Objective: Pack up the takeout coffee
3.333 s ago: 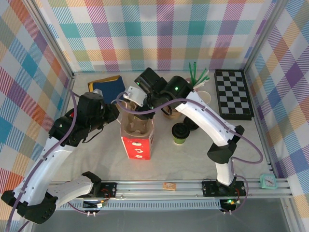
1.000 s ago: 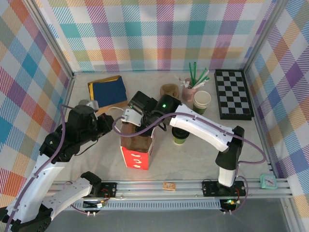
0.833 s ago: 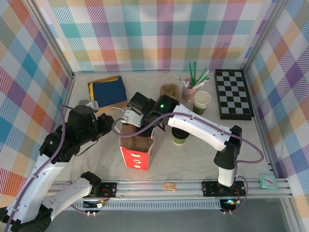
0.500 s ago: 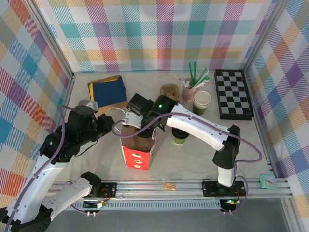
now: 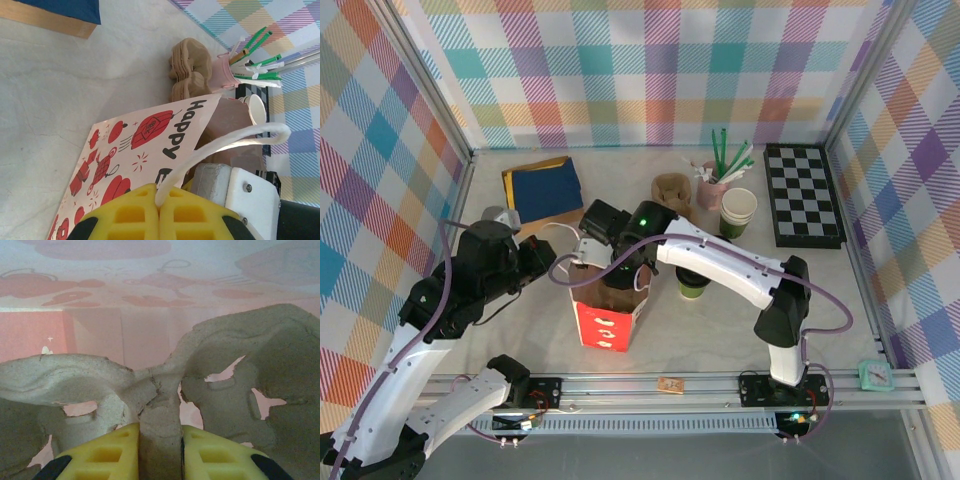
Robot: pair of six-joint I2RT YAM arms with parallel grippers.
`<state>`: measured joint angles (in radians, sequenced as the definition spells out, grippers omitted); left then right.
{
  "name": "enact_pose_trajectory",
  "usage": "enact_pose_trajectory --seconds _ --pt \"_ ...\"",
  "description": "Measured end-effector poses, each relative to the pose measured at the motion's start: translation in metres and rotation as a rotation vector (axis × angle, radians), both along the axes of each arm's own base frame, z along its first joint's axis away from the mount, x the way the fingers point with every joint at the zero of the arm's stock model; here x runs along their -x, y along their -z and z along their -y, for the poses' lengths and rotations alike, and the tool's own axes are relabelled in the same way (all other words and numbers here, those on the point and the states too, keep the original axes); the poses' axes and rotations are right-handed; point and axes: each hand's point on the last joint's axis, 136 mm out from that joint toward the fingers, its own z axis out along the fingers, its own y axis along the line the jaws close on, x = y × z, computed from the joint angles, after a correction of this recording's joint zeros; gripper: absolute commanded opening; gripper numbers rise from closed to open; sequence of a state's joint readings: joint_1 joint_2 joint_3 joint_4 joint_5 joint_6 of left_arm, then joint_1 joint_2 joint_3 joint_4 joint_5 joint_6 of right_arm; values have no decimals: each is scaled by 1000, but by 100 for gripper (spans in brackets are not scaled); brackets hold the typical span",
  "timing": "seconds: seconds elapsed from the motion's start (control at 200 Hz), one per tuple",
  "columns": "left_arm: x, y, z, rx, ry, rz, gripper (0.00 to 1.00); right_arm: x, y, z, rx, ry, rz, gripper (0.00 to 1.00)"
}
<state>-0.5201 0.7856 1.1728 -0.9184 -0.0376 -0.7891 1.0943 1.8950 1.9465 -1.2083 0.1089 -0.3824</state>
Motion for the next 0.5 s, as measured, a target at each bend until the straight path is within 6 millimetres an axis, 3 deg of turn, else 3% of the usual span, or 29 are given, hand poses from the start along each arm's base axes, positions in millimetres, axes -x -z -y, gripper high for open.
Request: enact_pose_trajectory --seconds 0.5 --pt "2 4 -3 -14 -6 -15 6 -1 31 -2 18 0 -9 25"
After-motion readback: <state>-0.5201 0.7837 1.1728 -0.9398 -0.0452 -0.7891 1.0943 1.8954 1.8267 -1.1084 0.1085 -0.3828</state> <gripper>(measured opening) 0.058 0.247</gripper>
